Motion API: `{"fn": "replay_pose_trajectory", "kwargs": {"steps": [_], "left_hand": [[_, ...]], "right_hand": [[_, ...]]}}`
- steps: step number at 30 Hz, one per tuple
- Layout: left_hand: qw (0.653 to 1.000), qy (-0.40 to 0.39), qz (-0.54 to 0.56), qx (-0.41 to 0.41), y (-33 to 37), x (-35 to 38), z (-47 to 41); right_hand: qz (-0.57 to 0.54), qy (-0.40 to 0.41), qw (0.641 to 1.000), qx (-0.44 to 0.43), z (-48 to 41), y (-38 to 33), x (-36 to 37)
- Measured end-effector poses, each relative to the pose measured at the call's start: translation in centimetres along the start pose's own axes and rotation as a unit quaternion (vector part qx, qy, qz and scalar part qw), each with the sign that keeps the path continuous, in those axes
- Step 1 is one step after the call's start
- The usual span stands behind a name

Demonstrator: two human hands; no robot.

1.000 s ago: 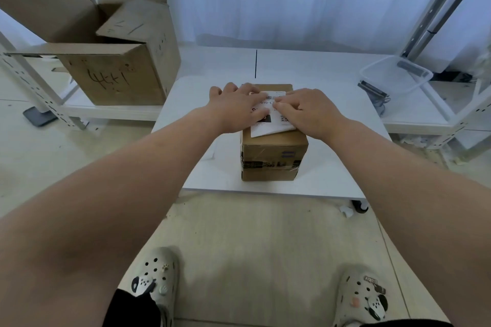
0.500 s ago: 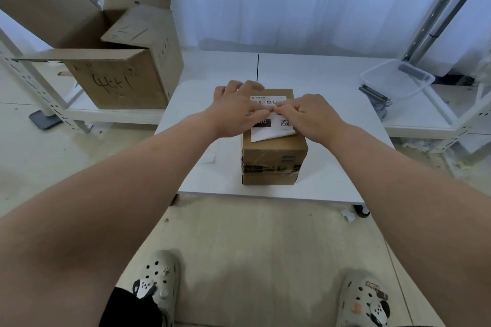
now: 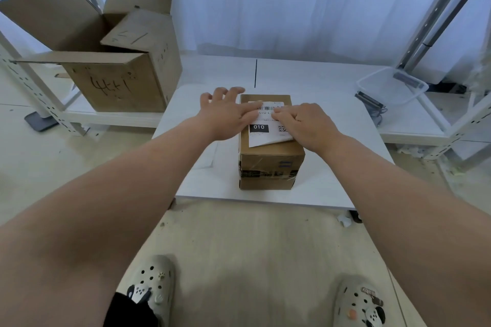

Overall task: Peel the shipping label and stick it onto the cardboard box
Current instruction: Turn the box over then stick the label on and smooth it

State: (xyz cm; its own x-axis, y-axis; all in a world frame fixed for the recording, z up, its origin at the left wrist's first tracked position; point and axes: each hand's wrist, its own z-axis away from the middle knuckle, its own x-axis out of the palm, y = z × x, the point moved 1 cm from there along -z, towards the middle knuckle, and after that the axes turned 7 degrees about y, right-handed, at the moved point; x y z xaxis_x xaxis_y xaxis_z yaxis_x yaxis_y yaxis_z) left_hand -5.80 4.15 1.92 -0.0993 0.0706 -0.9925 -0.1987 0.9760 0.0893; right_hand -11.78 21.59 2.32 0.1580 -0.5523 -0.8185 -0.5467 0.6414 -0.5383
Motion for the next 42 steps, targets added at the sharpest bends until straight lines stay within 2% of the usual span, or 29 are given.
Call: {"fn": "replay_pose_trajectory", "kwargs": {"steps": [5, 7, 8, 10, 12, 14, 17, 22, 27, 32, 36, 39, 42], "left_hand": [[0.998, 0.046, -0.036, -0.014, 0.0, -0.6, 0.3], [0.996, 0.062, 0.055, -0.042, 1.2, -0.7, 0.0], [0.984, 0.058, 0.145, -0.081, 1.6, -0.7, -0.2], [0.932, 0.026, 0.326, -0.158, 1.7, -0.4, -0.8], [0.875, -0.023, 0.441, -0.198, 1.8, 0.2, -0.9], [0.839, -0.031, 0.501, -0.21, 1.9, 0.9, -1.1], [0.825, 0.004, 0.52, -0.221, 2.0, 1.5, -1.6], [0.837, 0.034, 0.495, -0.232, 1.8, 1.9, -2.4], [0.88, 0.061, 0.411, -0.232, 1.9, 1.9, -3.0], [0.903, 0.099, 0.347, -0.232, 1.7, 2.0, -3.2], [0.904, 0.1, 0.346, -0.23, 1.8, 2.2, -3.2], [0.917, 0.082, 0.325, -0.214, 2.2, 2.0, -3.2], [0.924, 0.082, 0.307, -0.215, 2.2, 1.9, -3.5]], "right_hand": [[0.01, -0.005, 0.999, -0.03, 0.4, -0.4, -0.1], [0.016, -0.013, 0.999, -0.043, -0.5, -0.7, 0.2], [0.018, -0.015, 0.999, -0.032, -1.1, -0.8, 0.5], [-0.013, -0.021, 0.998, 0.06, -2.3, -0.8, 1.1], [-0.179, -0.041, 0.962, 0.201, -3.1, -0.6, 1.4], [-0.304, -0.064, 0.914, 0.261, -3.5, -0.5, 1.3], [-0.299, -0.08, 0.92, 0.241, -3.9, -0.1, 1.2], [-0.296, -0.06, 0.918, 0.257, -4.6, 0.5, 1.5], [-0.254, -0.001, 0.936, 0.245, -5.1, 0.8, 2.4], [-0.189, 0.047, 0.954, 0.227, -5.7, 0.8, 2.7], [-0.184, 0.035, 0.955, 0.231, -6.0, 0.8, 2.7], [-0.209, 0.004, 0.946, 0.25, -5.8, 0.9, 2.8], [-0.169, 0.014, 0.958, 0.23, -5.8, 0.7, 2.9]]}}
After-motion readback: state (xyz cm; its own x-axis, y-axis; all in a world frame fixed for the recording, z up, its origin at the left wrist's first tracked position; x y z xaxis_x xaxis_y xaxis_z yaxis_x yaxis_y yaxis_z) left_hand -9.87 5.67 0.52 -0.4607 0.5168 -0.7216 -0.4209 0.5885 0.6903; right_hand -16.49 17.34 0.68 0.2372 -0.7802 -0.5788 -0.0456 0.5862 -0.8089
